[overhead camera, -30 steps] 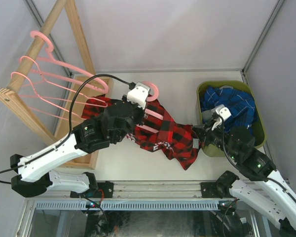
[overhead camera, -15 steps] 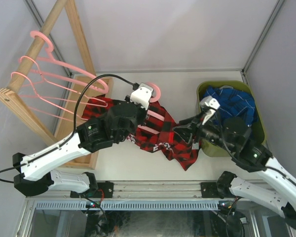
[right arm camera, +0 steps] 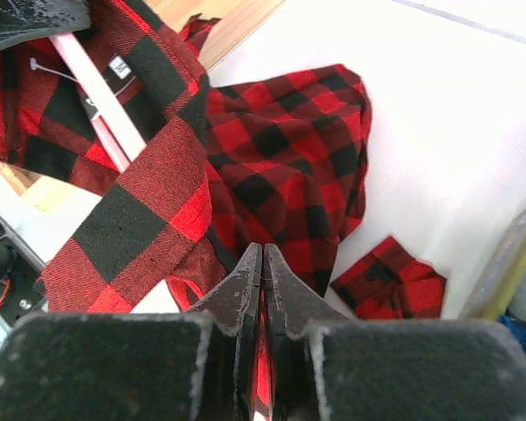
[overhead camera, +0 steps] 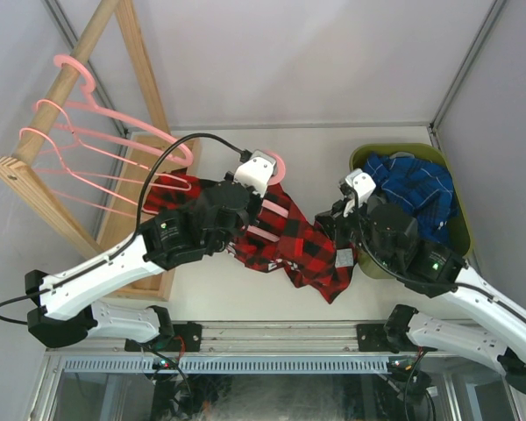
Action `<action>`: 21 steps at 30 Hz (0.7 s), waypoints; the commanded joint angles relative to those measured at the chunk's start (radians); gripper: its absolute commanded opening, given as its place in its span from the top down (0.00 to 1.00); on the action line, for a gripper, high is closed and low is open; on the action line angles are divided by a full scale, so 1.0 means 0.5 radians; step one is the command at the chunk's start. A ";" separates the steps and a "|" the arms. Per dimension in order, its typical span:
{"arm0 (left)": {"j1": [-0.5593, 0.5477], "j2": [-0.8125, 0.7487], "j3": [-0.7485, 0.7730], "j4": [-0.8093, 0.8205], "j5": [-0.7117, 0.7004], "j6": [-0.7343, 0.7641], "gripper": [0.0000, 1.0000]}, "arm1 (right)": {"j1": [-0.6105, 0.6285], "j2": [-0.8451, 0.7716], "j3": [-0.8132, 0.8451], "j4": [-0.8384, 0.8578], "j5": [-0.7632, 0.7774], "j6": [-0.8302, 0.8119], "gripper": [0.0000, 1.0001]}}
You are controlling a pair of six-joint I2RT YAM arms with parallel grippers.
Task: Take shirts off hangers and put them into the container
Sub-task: Remove the shirt from the hanger.
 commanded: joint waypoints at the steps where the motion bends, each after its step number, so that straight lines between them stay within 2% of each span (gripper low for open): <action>1: 0.001 -0.048 0.120 0.128 -0.028 0.004 1.00 | 0.009 -0.102 -0.001 -0.005 0.172 -0.044 0.96; 6: 0.002 -0.035 0.121 0.128 -0.003 -0.002 1.00 | 0.009 -0.184 -0.002 0.211 -0.066 0.002 0.72; 12: 0.002 -0.044 0.121 0.133 0.005 -0.011 1.00 | 0.008 -0.089 -0.002 0.346 -0.372 0.082 0.54; 15: 0.000 -0.051 0.121 0.133 0.012 -0.016 1.00 | 0.007 -0.002 -0.001 0.326 -0.425 0.074 0.53; 18: 0.002 -0.061 0.118 0.133 0.007 -0.014 1.00 | 0.008 0.038 0.000 0.258 -0.337 0.075 0.56; 21: 0.001 -0.066 0.116 0.133 0.003 -0.014 1.00 | 0.006 0.020 -0.002 0.218 -0.265 0.074 0.73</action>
